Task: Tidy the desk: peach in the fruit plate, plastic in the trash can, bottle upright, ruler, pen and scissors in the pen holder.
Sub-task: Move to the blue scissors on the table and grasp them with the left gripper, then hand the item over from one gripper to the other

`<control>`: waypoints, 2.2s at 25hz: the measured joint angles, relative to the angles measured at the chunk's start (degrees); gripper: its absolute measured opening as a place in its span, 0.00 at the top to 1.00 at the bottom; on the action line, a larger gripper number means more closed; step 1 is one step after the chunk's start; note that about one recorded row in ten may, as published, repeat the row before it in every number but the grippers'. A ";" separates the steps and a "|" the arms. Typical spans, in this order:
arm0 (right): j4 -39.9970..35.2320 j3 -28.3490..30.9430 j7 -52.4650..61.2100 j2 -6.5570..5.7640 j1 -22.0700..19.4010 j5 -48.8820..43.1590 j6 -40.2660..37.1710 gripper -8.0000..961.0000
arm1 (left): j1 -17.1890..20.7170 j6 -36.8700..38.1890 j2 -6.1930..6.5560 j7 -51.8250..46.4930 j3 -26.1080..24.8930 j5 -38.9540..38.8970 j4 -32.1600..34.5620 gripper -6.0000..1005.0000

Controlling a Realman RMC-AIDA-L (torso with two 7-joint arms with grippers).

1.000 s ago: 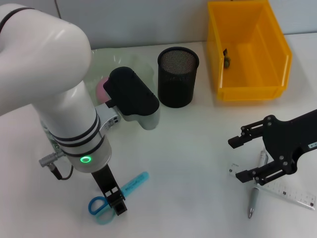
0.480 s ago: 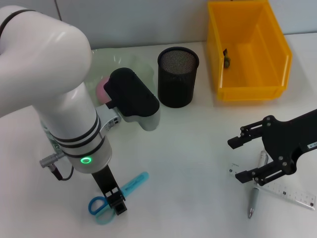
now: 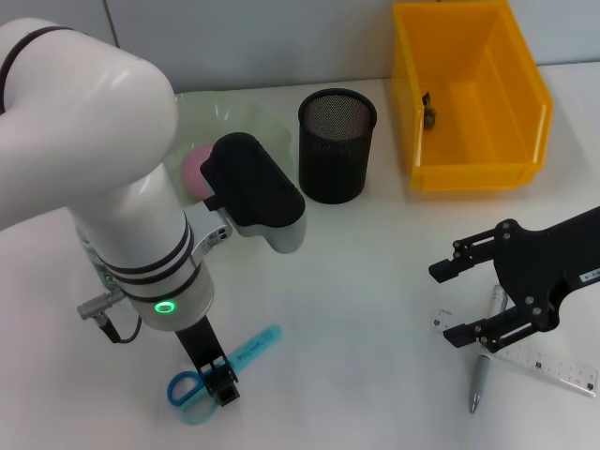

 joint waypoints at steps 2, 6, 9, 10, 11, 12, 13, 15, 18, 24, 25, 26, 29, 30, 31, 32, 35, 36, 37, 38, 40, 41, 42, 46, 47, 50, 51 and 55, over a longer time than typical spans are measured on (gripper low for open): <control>0.02 0.00 0.00 0.00 0.00 0.00 0.00 0.21 | 0.02 -0.10 0.00 0.01 0.28 0.01 0.00 0.48; 0.00 0.00 0.08 0.00 0.00 0.00 0.00 0.21 | 0.09 -0.40 0.00 0.01 0.42 0.12 0.00 0.47; 0.00 0.00 0.13 0.02 0.09 0.00 0.00 0.21 | 0.15 -0.54 0.00 0.00 0.50 0.21 0.00 0.47; -0.01 0.00 0.15 0.05 0.13 0.00 0.00 0.21 | 0.16 -0.61 0.00 0.01 0.61 0.34 0.01 0.48; 0.00 0.01 0.18 0.05 0.17 -0.02 0.00 0.21 | 0.16 -0.68 0.00 0.00 0.82 0.49 0.02 0.48; 0.00 0.00 0.21 0.05 0.21 -0.04 -0.01 0.21 | 0.16 -0.74 0.01 0.00 0.95 0.56 0.02 0.49; 0.00 0.00 0.28 0.06 0.27 -0.05 -0.03 0.21 | 0.16 -0.82 0.02 0.00 1.14 0.64 0.02 0.51; -0.01 0.00 0.32 0.08 0.34 -0.06 -0.15 0.21 | 0.14 -0.88 0.03 0.00 1.27 0.68 0.02 0.55; -0.04 0.00 0.33 0.08 0.42 -0.08 -0.24 0.21 | 0.08 -1.07 0.04 0.00 1.54 0.74 -0.02 0.61; -0.37 0.00 0.58 -0.03 0.49 -0.10 -0.55 0.21 | 0.47 0.52 -0.05 -0.02 1.05 0.65 2.62 0.72; -0.59 0.05 0.92 -0.09 0.51 -0.09 -0.70 0.21 | 0.58 1.03 -0.04 -0.01 0.69 0.66 3.32 0.72; -0.78 0.15 1.19 -0.14 0.52 -0.09 -0.86 0.21 | 0.93 2.36 0.04 -0.01 -0.08 0.65 4.94 0.72; -1.55 1.06 2.25 -0.51 0.42 0.36 -2.02 0.21 | 2.21 5.84 0.34 0.06 -3.43 0.66 10.20 0.72; -1.99 1.73 2.83 -0.65 0.31 0.63 -2.65 0.21 | 2.57 7.02 0.42 0.18 -5.03 0.62 11.94 0.72; -2.47 2.49 3.48 -0.80 0.20 0.86 -3.29 0.21 | 2.95 8.52 0.48 0.44 -7.10 0.67 13.77 0.72; -3.01 3.50 4.13 -0.87 0.16 0.93 -3.80 0.21 | 3.31 9.89 0.48 0.78 -9.64 0.57 15.56 0.72; -4.29 6.58 6.94 -1.13 0.25 1.17 -4.99 0.21 | 4.76 13.40 0.45 2.09 -18.27 -0.98 20.43 0.72; -4.55 7.45 7.96 -1.25 0.36 1.37 -5.23 0.21 | 5.41 14.01 0.45 2.40 -21.24 -2.13 21.92 0.72; -4.61 8.24 9.08 -1.32 0.40 1.73 -5.27 0.21 | 6.12 14.32 0.49 2.70 -23.75 -3.36 23.02 0.72; -4.60 8.90 9.99 -1.36 0.41 2.08 -5.26 0.21 | 6.96 14.35 0.52 3.34 -26.62 -5.44 24.02 0.72; -4.40 9.97 11.65 -1.44 0.36 2.57 -5.00 0.21 | 8.90 13.87 0.54 5.56 -33.19 -11.09 24.37 0.72; -4.19 10.42 12.31 -1.52 0.35 2.65 -4.92 0.21 | 9.82 13.43 0.54 6.90 -35.78 -14.32 23.75 0.72; -3.95 10.81 12.81 -1.62 0.35 2.69 -4.90 0.21 | 11.09 12.60 0.54 8.91 -38.89 -19.32 22.22 0.72; -2.84 11.44 13.98 -1.93 0.43 2.74 -4.59 0.21 | 14.37 8.71 0.56 14.51 -42.11 -32.45 15.94 0.72; -2.49 11.66 14.04 -2.04 0.42 2.74 -4.44 0.21 | 15.26 7.05 0.57 16.56 -42.23 -35.73 13.66 0.72; -1.56 13.27 14.04 -2.49 0.35 2.74 -4.32 0.21 | 16.23 5.24 0.53 21.93 -42.14 -42.91 8.15 0.72; -1.29 13.95 14.04 -2.59 0.28 2.77 -4.30 0.21 | 16.39 5.09 0.52 24.55 -42.11 -46.14 5.65 0.72; -0.35 15.67 13.48 -2.69 -0.30 4.26 -4.29 0.21 | 16.91 5.49 0.55 35.54 -42.21 -60.52 -4.99 0.73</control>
